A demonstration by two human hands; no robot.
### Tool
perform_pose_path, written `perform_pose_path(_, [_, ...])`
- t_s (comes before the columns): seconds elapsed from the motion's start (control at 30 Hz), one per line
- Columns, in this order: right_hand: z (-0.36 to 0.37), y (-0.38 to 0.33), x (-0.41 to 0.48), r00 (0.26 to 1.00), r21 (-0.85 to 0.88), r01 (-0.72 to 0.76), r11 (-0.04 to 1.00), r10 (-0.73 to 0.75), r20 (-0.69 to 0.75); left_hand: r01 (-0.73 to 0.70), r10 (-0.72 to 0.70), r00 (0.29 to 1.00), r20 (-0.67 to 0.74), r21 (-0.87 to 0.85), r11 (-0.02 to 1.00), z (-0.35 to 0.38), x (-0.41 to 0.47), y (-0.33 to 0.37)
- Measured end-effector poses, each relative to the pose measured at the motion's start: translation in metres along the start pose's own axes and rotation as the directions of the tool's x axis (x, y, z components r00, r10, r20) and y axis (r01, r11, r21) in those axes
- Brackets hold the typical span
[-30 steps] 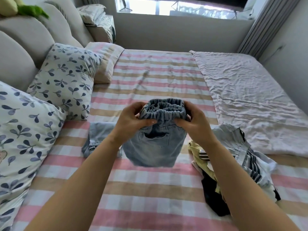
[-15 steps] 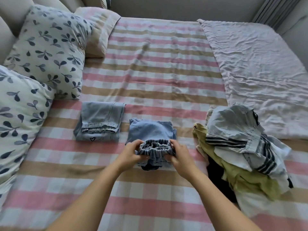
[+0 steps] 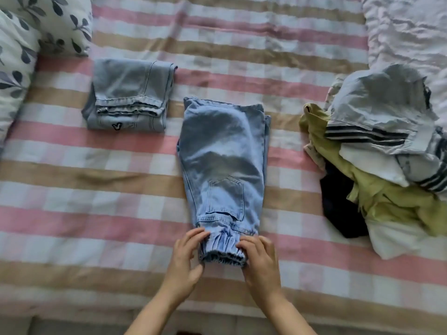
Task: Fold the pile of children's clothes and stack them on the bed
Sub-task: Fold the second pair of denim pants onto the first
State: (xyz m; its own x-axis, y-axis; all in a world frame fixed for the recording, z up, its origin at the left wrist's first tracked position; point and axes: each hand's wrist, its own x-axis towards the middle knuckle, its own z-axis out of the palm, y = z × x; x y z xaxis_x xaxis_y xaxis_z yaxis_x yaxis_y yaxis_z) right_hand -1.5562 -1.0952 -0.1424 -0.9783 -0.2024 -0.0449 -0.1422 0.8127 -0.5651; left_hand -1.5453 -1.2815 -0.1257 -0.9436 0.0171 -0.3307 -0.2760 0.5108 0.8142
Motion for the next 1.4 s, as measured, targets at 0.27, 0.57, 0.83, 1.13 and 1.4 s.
perform_pose_path(0.27, [0.035, 0.016, -0.03, 0.959, 0.374, -0.179, 0.91, 0.247, -0.142, 0.32, -0.516, 0.834, -0.198, -0.589, 0.742, 0.04, 0.0, -0.023])
perform_pose_path(0.57, [0.047, 0.0, 0.004, 0.565, 0.676, -0.711, 0.193, 0.728, 0.387, 0.497, -0.604, 0.792, -0.091, -0.479, 0.724, 0.046, 0.044, -0.021])
perform_pose_path(0.83, [0.042, -0.008, -0.033, 0.571, 0.686, -0.69, 0.23, 0.755, 0.322, 0.401, -0.625, 0.779, -0.038, -0.737, 0.545, 0.063, -0.005, -0.034])
perform_pose_path(1.13, [0.03, 0.0, -0.033, 0.555, 0.532, -0.766, 0.361, 0.789, 0.265, 0.547, -0.641, 0.767, -0.008, -0.514, 0.661, 0.047, 0.0, -0.034])
perform_pose_path(1.4, [-0.003, 0.049, 0.135, 0.741, 0.549, -0.54, 0.638, 0.669, -0.049, 0.253, -0.357, 0.844, -0.4, -0.291, 0.923, -0.033, 0.161, -0.028])
